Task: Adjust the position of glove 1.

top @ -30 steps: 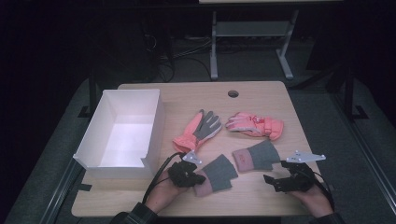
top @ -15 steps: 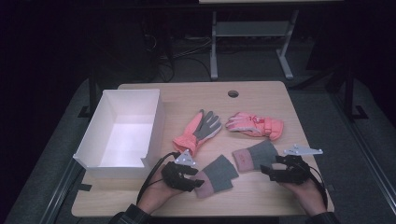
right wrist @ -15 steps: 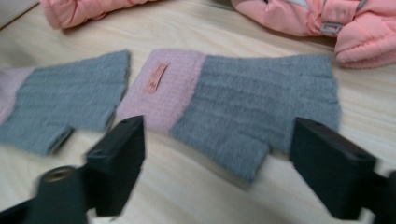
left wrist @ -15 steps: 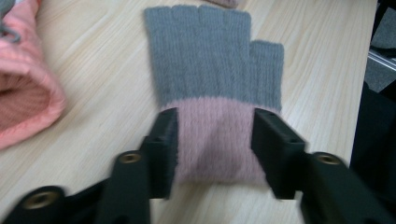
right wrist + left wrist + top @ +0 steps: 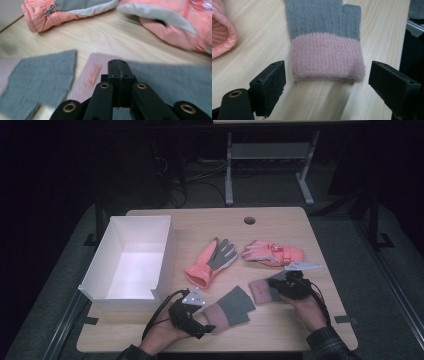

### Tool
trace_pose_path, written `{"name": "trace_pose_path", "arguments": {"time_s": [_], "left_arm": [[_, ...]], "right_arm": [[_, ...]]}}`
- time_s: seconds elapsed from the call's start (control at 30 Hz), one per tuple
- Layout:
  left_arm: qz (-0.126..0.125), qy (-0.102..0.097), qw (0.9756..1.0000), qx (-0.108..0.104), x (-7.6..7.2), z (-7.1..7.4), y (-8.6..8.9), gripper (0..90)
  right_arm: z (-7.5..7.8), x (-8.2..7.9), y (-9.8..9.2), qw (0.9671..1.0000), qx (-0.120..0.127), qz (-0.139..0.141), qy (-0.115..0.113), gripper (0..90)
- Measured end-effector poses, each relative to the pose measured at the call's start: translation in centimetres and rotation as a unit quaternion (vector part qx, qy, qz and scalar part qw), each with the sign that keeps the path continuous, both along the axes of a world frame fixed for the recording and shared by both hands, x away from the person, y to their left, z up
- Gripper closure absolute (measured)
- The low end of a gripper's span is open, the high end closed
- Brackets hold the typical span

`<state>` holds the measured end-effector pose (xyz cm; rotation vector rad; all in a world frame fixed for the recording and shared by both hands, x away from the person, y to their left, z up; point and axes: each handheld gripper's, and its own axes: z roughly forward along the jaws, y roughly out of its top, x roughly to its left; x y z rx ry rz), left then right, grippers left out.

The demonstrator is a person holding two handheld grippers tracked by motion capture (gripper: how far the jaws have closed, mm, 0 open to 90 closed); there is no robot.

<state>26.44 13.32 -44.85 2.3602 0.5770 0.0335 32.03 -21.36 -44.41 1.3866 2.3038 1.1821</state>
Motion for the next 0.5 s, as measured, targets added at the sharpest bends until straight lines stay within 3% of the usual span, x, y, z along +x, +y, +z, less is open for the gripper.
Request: {"name": "trace_pose_path", "arguments": {"time_s": [0.17,0.27,0.5], "left_arm": [[-0.002,0.003,1.0000,-0.006,0.0,-0.3,0.0,13.4],[-0.008,0.004,1.0000,0.004,0.0,-0.5,0.2,13.3],[-0.004,0.003,1.0000,-0.002,0.0,-0.3,0.2,13.4]], "right_arm": [[-0.2,2.3,1.6,0.9999,-0.006,0.009,-0.001,90.0],[-0.6,3.2,2.3,0.9998,-0.016,0.014,0.003,90.0],[-1.3,3.5,3.1,0.9983,-0.045,0.028,0.025,90.0]]}}
